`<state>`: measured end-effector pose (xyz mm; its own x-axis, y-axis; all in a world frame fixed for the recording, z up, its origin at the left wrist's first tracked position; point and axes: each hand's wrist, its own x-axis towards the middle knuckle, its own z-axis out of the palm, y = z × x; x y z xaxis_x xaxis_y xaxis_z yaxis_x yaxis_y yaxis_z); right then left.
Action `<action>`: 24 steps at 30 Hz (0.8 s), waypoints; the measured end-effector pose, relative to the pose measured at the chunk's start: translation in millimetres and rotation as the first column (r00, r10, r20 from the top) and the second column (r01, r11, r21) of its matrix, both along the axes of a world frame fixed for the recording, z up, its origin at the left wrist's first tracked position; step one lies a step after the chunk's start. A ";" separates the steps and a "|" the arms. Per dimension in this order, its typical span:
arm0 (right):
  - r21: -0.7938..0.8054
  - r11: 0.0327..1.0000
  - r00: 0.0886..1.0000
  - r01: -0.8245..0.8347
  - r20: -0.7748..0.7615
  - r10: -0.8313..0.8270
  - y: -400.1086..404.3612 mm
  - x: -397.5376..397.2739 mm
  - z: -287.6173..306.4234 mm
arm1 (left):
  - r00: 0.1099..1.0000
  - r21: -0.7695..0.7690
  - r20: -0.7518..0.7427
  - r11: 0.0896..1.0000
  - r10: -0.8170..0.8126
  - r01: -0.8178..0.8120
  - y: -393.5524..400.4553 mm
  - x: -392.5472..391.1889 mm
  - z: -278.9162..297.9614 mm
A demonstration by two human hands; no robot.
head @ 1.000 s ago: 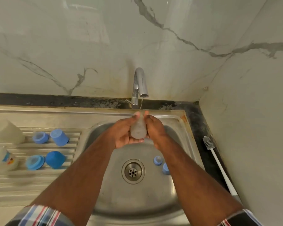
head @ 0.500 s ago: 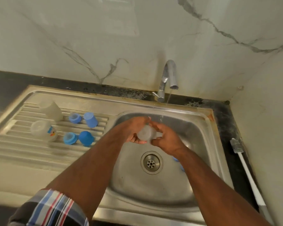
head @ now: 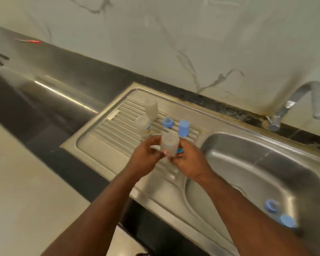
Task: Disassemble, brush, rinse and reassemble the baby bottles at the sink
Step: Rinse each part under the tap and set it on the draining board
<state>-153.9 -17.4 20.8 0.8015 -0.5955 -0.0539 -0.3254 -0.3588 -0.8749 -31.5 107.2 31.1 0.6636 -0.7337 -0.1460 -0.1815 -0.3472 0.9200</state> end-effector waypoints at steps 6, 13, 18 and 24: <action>-0.031 0.998 0.998 -0.054 -0.044 0.053 44.6 76.2 -4.9 | 0.991 0.052 0.090 0.993 0.102 -0.107 50.1 51.6 -8.2; -0.054 0.996 0.992 -0.070 -0.108 0.064 52.5 88.5 -3.6 | 0.989 0.066 0.081 0.989 0.124 -0.129 54.4 59.0 -17.2; -0.044 0.996 0.990 -0.079 -0.121 0.074 53.0 83.6 1.8 | 0.973 0.126 0.182 0.978 0.139 -0.163 58.2 54.4 -13.4; -0.134 0.990 0.992 -0.040 -0.122 0.023 46.2 49.9 14.0 | 0.791 -0.090 0.579 0.980 0.198 -0.180 37.2 -0.8 5.5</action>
